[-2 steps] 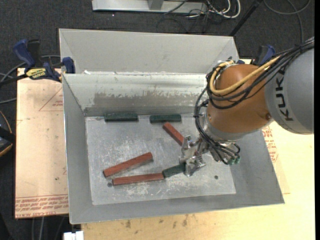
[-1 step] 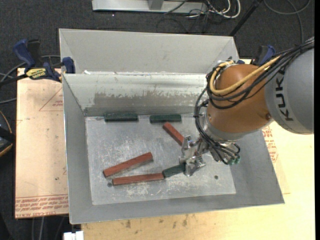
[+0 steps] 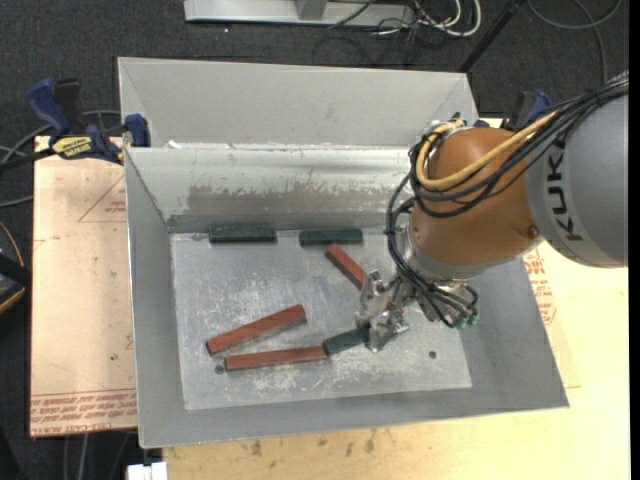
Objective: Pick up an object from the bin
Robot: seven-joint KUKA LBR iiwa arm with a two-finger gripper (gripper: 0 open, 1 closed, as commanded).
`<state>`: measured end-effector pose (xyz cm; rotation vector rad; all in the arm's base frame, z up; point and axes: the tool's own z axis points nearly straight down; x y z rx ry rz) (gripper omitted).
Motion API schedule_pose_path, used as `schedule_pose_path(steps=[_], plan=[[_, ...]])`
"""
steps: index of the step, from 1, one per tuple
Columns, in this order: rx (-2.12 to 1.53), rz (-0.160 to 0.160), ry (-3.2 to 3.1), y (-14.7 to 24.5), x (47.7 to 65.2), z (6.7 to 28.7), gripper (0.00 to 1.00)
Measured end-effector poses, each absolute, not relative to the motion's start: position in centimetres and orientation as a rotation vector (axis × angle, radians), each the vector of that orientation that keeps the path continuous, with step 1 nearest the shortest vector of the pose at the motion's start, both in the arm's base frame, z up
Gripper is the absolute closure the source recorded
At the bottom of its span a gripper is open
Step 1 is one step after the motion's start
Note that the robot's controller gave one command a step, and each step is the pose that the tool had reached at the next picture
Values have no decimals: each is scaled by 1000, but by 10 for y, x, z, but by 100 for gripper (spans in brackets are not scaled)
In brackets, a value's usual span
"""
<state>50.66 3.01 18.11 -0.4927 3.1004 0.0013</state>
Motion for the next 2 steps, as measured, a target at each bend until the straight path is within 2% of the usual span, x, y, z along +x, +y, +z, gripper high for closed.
schedule_pose_path(steps=[1,2], plan=[[-518,2,3096,20,510,154,100],[-64,1,3129,27,539,350,100]])
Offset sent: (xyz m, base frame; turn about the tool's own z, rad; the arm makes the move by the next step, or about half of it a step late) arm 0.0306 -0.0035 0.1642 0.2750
